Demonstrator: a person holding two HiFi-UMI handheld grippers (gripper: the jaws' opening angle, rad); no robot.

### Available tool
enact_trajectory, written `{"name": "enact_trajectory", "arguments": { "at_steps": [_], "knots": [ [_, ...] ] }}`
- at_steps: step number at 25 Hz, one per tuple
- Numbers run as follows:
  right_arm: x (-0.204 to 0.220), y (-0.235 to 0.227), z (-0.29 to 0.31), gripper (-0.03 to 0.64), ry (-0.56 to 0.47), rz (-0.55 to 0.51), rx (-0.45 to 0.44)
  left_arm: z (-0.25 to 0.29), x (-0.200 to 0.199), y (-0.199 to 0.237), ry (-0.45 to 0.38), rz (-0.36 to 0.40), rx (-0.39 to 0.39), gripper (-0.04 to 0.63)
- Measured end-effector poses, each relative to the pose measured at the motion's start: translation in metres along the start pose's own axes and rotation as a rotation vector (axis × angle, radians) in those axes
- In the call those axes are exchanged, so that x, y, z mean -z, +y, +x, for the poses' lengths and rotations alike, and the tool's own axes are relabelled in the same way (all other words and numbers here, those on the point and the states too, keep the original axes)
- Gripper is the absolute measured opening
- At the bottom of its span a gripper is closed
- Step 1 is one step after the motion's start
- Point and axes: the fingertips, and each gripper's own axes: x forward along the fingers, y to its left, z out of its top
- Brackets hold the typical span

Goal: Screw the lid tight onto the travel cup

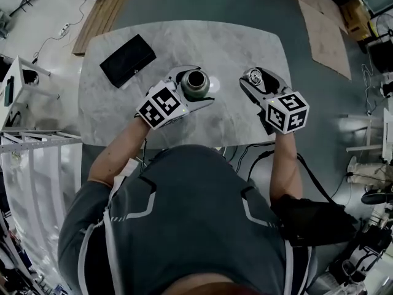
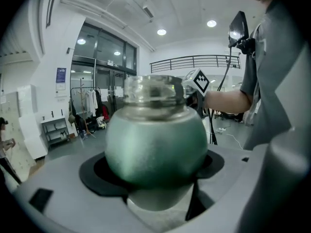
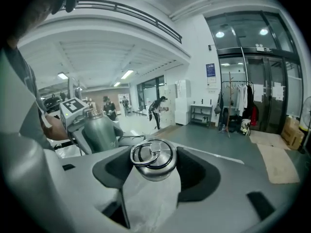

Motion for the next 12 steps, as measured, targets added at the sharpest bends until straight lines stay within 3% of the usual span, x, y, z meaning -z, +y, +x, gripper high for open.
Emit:
{"name": "enact_trajectory", "arguments": {
  "at_steps": [4,12],
  "knots": [
    [-0.030,0.019,-0.006,0.291,-0.022,-0.029,-0.062,-0.002,0.002,-0.015,0.059,0.001,0.070,0.397],
    [-0.087,0.083,-0.014,0.291,-0.075,-0.142,-0.345,0.000,-0.009,-0.030,0.092,0.024,0.114,0.397]
  ]
}}
